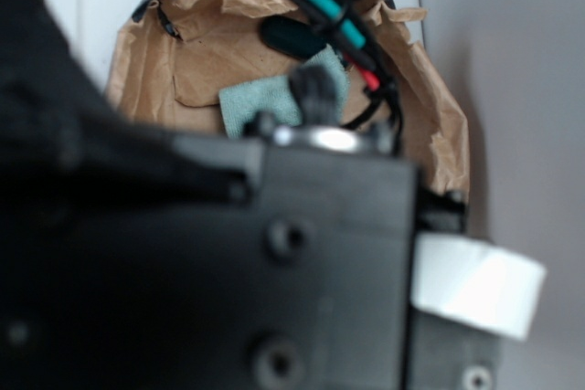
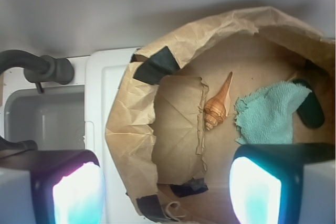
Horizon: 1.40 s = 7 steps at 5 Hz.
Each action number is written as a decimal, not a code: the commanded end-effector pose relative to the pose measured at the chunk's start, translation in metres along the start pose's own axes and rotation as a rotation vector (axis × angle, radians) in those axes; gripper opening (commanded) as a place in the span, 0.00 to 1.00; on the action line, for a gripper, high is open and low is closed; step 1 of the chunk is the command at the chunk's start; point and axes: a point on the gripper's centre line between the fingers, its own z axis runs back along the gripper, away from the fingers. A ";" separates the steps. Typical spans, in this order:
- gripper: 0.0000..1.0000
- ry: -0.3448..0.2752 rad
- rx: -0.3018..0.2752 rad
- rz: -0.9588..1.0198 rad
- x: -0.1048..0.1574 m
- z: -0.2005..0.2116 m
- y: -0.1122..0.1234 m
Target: Grab the blue cloth.
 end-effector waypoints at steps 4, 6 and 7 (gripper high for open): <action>1.00 -0.019 -0.008 -0.023 0.025 -0.025 0.072; 1.00 -0.027 0.070 -0.115 -0.002 -0.074 0.103; 1.00 -0.031 0.082 -0.100 0.001 -0.095 0.111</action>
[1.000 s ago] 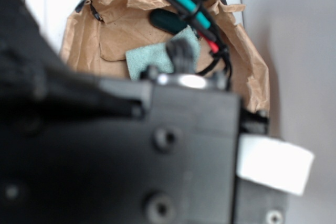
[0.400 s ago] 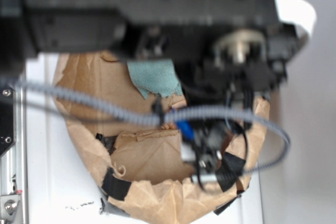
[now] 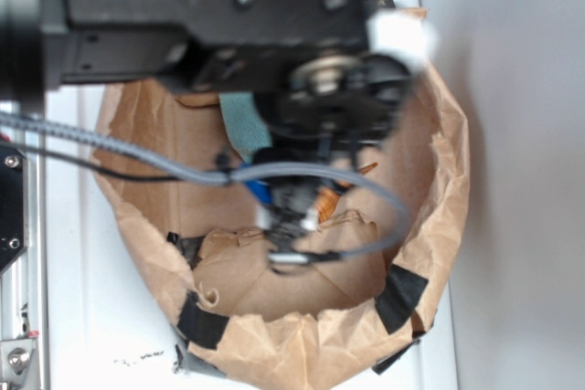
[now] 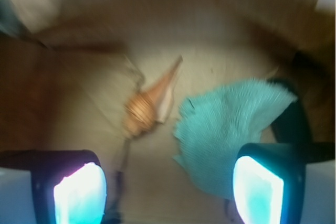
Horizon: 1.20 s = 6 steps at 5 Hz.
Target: Grab the blue cloth.
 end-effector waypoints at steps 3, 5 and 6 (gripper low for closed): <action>1.00 -0.106 0.161 0.033 0.015 -0.064 0.020; 0.00 -0.191 0.135 0.062 0.008 -0.046 0.005; 0.00 -0.180 0.035 0.031 -0.002 -0.002 0.004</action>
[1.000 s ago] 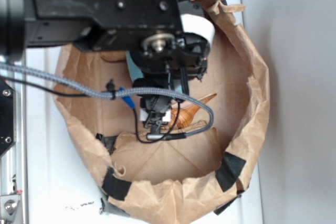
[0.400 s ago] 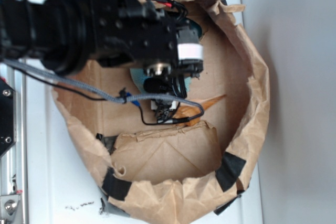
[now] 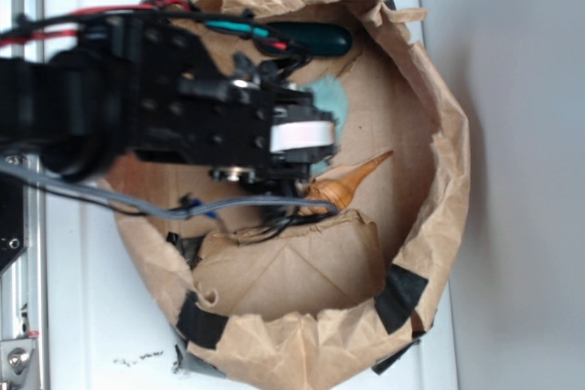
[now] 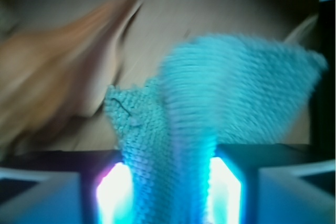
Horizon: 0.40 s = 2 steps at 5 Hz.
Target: Grab the blue cloth.
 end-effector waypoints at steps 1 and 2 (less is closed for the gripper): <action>0.00 -0.015 -0.155 0.021 0.018 0.091 0.010; 0.00 0.013 -0.185 0.031 0.023 0.109 0.009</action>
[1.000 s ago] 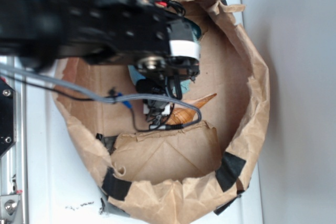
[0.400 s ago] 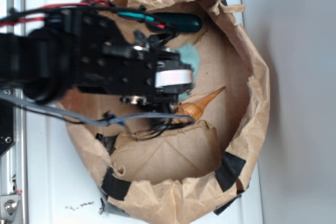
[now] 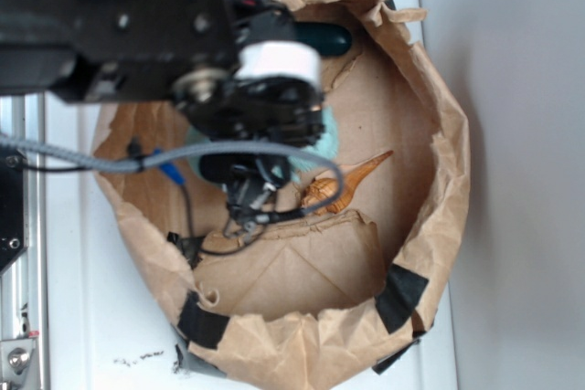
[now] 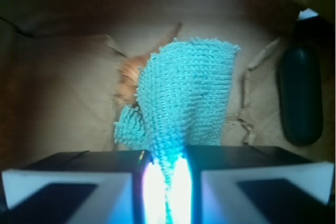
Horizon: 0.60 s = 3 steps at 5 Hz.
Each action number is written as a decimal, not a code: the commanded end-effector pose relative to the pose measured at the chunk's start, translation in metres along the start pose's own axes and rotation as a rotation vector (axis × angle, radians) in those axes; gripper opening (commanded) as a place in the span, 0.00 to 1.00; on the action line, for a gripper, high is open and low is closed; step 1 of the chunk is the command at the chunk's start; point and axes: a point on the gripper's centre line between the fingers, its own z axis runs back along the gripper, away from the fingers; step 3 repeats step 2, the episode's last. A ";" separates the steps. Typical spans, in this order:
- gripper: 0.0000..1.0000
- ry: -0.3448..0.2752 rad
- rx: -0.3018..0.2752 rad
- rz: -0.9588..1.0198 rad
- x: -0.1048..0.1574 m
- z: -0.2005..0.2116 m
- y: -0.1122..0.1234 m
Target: Grab the blue cloth.
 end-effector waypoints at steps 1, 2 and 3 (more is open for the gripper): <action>0.00 -0.026 -0.056 0.021 0.014 0.059 -0.003; 0.00 -0.068 -0.012 -0.009 0.006 0.067 -0.015; 0.00 -0.068 -0.012 -0.009 0.006 0.067 -0.015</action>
